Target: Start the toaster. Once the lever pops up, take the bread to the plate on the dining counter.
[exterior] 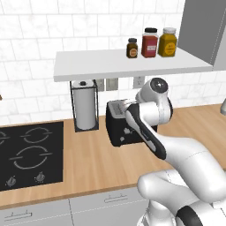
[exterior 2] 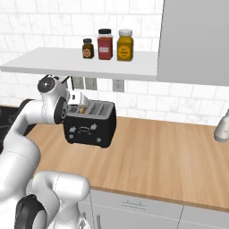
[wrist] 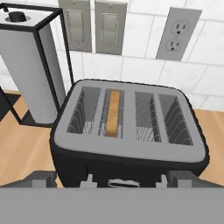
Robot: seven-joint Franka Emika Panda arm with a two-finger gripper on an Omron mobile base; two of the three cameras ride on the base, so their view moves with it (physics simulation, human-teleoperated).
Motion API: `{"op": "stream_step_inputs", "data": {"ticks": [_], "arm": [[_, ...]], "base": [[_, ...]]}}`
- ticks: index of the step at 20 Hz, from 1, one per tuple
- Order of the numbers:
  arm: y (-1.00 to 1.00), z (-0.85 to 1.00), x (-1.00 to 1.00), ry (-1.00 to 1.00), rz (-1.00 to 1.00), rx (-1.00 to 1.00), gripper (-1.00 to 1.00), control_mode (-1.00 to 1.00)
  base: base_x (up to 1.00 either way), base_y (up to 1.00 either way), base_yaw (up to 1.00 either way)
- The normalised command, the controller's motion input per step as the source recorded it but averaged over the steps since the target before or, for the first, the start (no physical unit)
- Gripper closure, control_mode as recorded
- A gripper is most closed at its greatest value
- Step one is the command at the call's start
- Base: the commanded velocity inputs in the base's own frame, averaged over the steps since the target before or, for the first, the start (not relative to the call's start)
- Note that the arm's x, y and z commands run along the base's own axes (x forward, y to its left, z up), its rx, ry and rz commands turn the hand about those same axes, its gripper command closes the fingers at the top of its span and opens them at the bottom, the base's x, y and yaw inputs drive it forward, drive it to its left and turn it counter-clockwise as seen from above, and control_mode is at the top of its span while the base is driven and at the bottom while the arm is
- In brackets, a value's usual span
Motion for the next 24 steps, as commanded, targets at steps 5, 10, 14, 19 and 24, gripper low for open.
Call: {"op": "stream_step_inputs", "data": {"ticks": [5,10,14,19,24], "arm": [[0.0,-0.01,0.0,0.0,0.0,0.0,-1.0,-1.0],[0.0,-0.02,0.0,0.0,0.0,0.0,-1.0,-1.0],[0.0,0.0,0.0,0.0,0.0,0.0,-1.0,-1.0],[0.0,0.0,0.0,0.0,0.0,0.03,-1.0,-1.0],[0.0,0.0,-0.04,0.0,0.0,0.02,-1.0,-1.0]], "base": [[0.0,0.0,0.0],[0.0,0.0,0.0],[0.0,0.0,0.0],[0.0,0.0,0.0],[0.0,0.0,0.0]]}}
